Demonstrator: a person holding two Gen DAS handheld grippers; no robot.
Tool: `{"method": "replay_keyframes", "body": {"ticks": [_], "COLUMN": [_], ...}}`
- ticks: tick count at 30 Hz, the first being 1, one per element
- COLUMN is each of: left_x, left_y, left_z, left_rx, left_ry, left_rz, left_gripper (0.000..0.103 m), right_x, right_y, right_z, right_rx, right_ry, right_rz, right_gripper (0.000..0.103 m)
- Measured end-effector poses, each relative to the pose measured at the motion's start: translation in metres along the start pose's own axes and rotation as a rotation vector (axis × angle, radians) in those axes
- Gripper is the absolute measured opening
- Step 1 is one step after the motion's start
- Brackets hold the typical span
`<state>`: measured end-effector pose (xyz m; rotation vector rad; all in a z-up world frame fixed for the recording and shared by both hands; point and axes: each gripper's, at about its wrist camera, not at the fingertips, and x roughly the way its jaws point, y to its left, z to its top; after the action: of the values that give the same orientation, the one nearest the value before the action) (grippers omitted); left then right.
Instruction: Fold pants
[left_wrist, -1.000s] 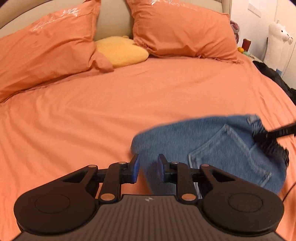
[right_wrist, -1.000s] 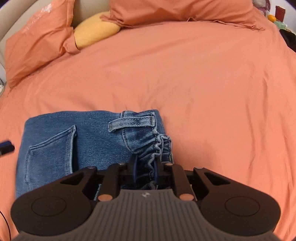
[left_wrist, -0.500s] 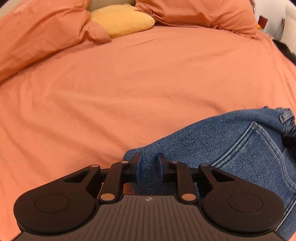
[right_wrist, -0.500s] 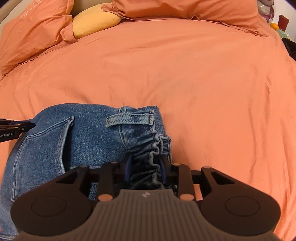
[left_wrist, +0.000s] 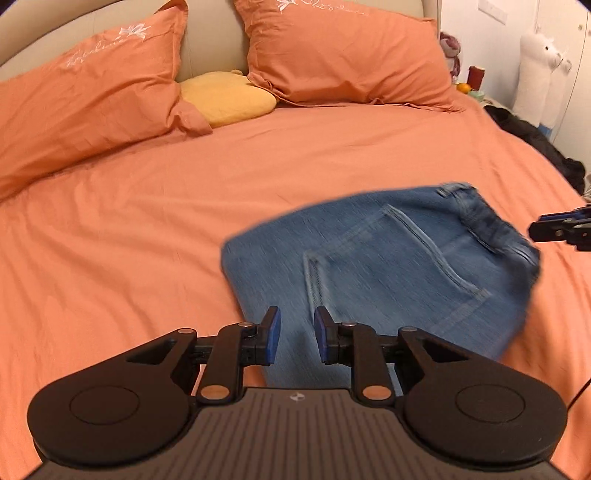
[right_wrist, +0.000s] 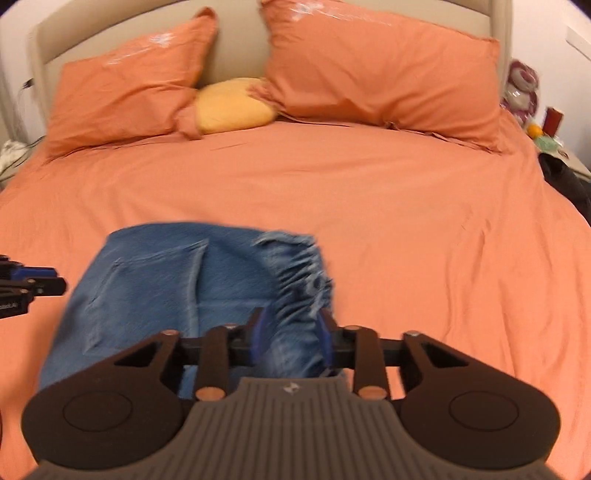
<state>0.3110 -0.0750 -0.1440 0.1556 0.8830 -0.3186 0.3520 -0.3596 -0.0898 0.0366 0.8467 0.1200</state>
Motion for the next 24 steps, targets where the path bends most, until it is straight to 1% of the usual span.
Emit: {"method": "replay_keyframes", "body": {"ticks": [3, 5, 8, 11, 13, 14, 17, 19, 20, 22, 24], "left_x": [0.000, 0.003, 0.009, 0.018, 0.027, 0.032, 0.041, 0.040, 0.039, 0.033, 0.023], "left_y": [-0.006, -0.011, -0.017, -0.013, -0.012, -0.015, -0.030, -0.033, -0.032, -0.026, -0.022], "left_z": [-0.019, -0.031, -0.049, -0.055, -0.059, -0.062, -0.064, -0.059, -0.057, -0.048, -0.044], "left_rx": [-0.012, -0.009, 0.007, -0.040, -0.037, -0.019, 0.081, 0.095, 0.084, 0.029, -0.019], "left_ry": [0.017, 0.039, 0.046, 0.084, 0.104, 0.114, 0.105, 0.112, 0.116, 0.125, 0.129], "left_rz": [-0.004, -0.017, 0.005, -0.012, -0.013, -0.001, 0.049, 0.061, 0.056, 0.038, 0.030], "left_gripper": [0.026, 0.026, 0.026, 0.026, 0.027, 0.027, 0.027, 0.027, 0.027, 0.027, 0.027], "right_x": [-0.002, 0.010, 0.025, 0.034, 0.039, 0.042, 0.052, 0.056, 0.057, 0.057, 0.053], "right_y": [0.010, 0.008, 0.005, 0.000, -0.002, -0.003, -0.003, -0.003, -0.002, 0.001, 0.005], "right_z": [-0.020, -0.031, -0.047, -0.062, -0.066, -0.067, -0.068, -0.066, -0.065, -0.064, -0.061], "right_rx": [-0.048, -0.029, -0.020, 0.021, 0.040, 0.052, 0.071, 0.074, 0.073, 0.072, 0.044], "right_ry": [-0.016, 0.012, 0.025, 0.029, 0.024, 0.023, 0.026, 0.029, 0.032, 0.037, 0.045], "right_rz": [-0.009, -0.006, -0.041, -0.042, -0.040, -0.037, -0.031, -0.041, -0.048, -0.064, -0.083], "right_gripper": [0.023, 0.023, 0.023, 0.023, 0.022, 0.021, 0.019, 0.019, 0.019, 0.019, 0.019]}}
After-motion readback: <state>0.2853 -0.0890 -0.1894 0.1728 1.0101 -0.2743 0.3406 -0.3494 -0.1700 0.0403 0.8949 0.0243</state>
